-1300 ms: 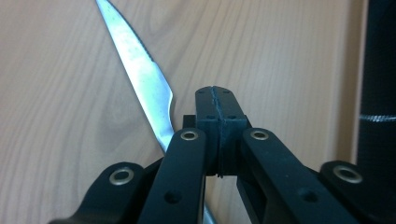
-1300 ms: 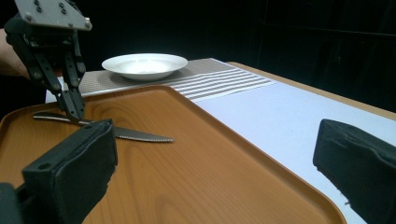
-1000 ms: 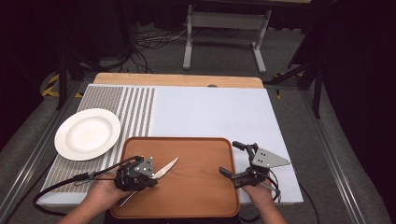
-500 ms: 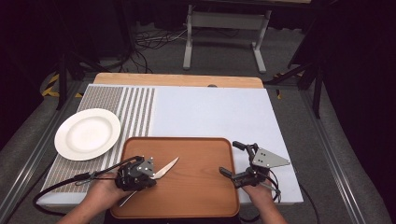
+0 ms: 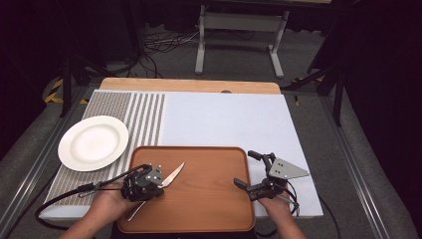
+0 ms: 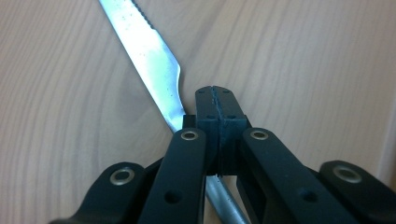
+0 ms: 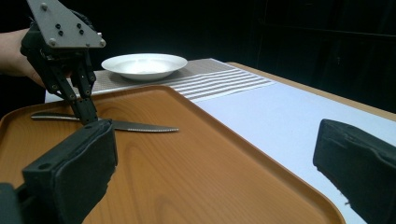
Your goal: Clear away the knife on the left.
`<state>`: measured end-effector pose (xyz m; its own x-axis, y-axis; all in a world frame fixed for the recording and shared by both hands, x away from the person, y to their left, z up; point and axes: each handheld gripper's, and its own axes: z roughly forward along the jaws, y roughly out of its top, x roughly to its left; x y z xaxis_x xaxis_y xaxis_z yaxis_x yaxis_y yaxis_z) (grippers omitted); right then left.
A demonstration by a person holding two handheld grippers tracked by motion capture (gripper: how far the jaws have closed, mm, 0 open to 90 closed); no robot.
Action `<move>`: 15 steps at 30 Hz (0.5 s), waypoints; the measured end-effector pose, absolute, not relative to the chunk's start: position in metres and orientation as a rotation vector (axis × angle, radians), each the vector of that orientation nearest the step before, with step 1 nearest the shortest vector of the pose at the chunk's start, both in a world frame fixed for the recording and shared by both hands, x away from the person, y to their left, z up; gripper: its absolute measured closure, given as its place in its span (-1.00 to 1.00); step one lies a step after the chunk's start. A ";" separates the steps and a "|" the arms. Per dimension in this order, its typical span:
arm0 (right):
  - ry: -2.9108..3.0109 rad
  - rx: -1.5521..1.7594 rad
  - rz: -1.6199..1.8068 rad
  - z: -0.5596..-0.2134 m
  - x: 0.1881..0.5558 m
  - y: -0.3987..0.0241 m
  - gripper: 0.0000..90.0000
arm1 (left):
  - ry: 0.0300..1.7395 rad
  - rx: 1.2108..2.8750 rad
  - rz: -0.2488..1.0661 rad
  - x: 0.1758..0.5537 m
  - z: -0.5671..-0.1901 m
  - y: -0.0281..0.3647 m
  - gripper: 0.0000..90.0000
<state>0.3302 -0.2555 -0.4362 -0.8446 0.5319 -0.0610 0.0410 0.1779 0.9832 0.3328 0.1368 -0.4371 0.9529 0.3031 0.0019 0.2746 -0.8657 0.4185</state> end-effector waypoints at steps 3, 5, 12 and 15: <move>2.069 0.540 1.708 -0.436 0.330 -0.256 -0.99 | 0.426 2.686 0.103 0.334 -0.437 0.138 1.00; 2.068 0.540 1.709 -0.436 0.330 -0.256 -0.99 | 0.434 2.691 0.107 0.335 -0.437 0.139 1.00; 2.070 0.539 1.708 -0.436 0.330 -0.256 -0.99 | 0.462 2.700 0.114 0.337 -0.436 0.141 1.00; 2.071 0.539 1.707 -0.436 0.330 -0.256 -0.99 | 0.476 2.706 0.114 0.338 -0.435 0.142 1.00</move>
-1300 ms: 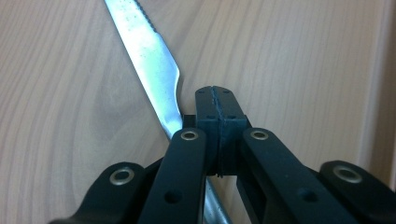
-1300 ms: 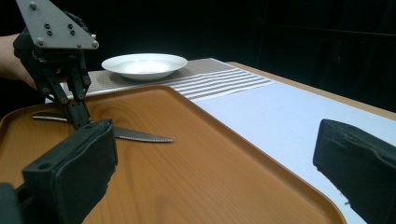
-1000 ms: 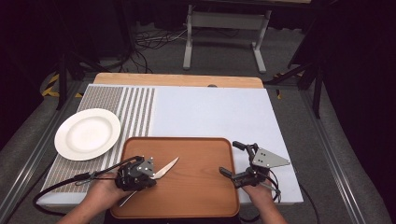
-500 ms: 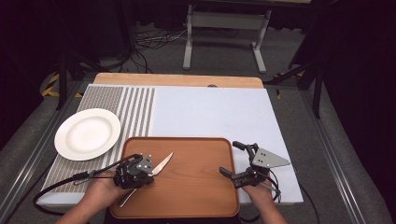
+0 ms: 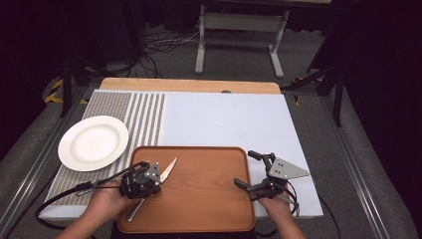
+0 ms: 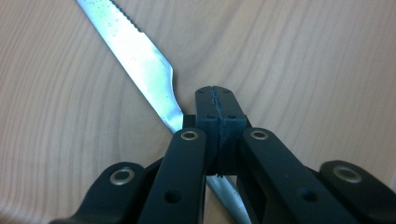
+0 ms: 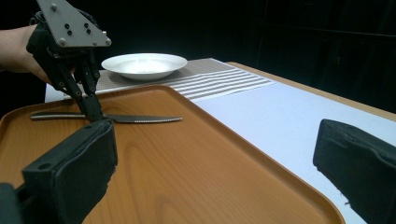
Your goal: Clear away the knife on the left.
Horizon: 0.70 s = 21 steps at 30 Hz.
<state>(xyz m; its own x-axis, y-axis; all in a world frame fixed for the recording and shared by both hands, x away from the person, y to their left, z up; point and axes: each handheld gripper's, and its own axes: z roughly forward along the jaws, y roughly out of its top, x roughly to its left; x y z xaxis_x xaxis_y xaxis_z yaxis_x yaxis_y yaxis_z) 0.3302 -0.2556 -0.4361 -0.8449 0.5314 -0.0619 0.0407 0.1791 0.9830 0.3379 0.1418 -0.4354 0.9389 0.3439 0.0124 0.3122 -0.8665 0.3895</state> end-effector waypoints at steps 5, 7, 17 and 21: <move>2.070 0.540 1.707 -0.436 0.330 -0.256 -0.99 | 0.503 2.718 0.125 0.339 -0.435 0.144 1.00; 2.070 0.540 1.708 -0.436 0.330 -0.256 -0.99 | 0.517 2.726 0.130 0.340 -0.434 0.145 1.00; 2.072 0.541 1.707 -0.436 0.330 -0.256 -0.99 | 0.567 2.738 0.132 0.340 -0.433 0.149 1.00; 2.072 0.540 1.708 -0.436 0.330 -0.256 -0.99 | 0.583 2.748 0.128 0.341 -0.433 0.150 1.00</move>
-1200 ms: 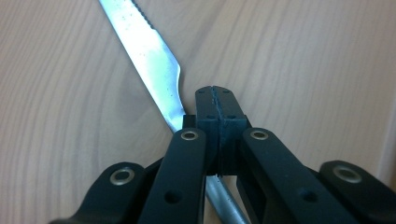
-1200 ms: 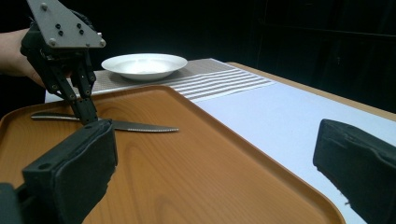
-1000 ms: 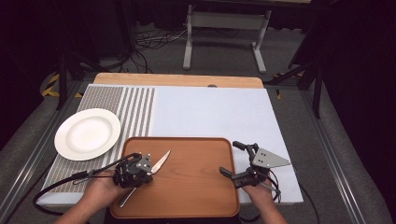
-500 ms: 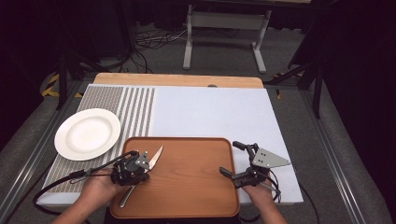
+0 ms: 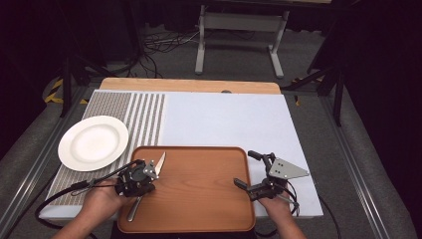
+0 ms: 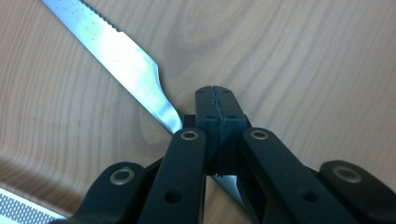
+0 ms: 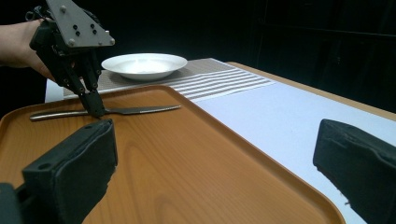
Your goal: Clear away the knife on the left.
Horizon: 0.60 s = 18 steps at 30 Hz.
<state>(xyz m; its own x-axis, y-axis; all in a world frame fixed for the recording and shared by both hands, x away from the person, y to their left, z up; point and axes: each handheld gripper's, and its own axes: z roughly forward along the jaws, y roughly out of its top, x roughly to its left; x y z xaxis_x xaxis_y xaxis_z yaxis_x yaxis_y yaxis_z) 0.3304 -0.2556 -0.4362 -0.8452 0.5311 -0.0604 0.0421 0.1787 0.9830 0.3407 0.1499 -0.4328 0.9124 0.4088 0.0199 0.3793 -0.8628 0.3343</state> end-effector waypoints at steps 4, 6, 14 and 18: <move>2.071 0.541 1.708 -0.436 0.331 -0.256 -0.99 | 0.613 2.762 0.122 0.342 -0.432 0.152 1.00; 2.072 0.540 1.708 -0.436 0.331 -0.256 -0.99 | 0.624 2.764 0.115 0.342 -0.432 0.153 1.00; 2.071 0.541 1.707 -0.436 0.331 -0.256 -0.99 | 0.669 2.776 0.103 0.342 -0.431 0.156 1.00; 2.072 0.540 1.706 -0.436 0.331 -0.256 -0.99 | 0.694 2.775 0.101 0.341 -0.431 0.159 1.00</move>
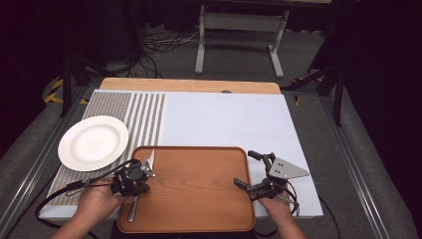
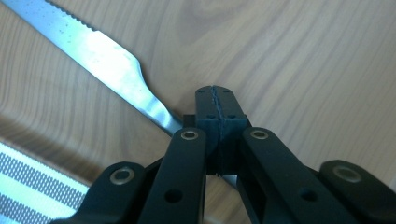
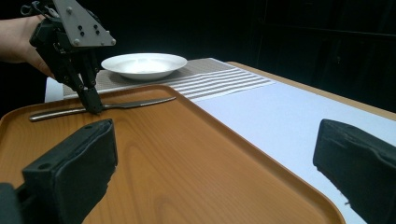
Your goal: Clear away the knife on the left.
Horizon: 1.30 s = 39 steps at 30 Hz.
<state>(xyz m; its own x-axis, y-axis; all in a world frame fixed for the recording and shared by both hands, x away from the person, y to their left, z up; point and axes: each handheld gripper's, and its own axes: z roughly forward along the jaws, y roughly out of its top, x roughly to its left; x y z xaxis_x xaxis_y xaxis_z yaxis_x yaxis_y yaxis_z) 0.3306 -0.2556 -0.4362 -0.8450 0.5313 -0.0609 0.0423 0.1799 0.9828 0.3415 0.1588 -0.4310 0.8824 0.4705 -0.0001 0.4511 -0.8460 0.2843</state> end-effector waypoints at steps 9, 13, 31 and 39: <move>2.074 0.541 1.707 -0.436 0.331 -0.255 -0.99 | 0.749 2.743 0.077 0.340 -0.432 0.168 1.00; 2.077 0.538 1.706 -0.437 0.331 -0.255 -0.99 | 0.753 2.753 0.088 0.338 -0.432 0.168 1.00; 2.076 0.537 1.706 -0.436 0.331 -0.255 -0.99 | 0.792 2.718 0.076 0.339 -0.431 0.176 1.00; 2.078 0.537 1.704 -0.437 0.331 -0.255 -0.99 | 0.747 2.607 0.057 0.341 -0.417 0.182 0.37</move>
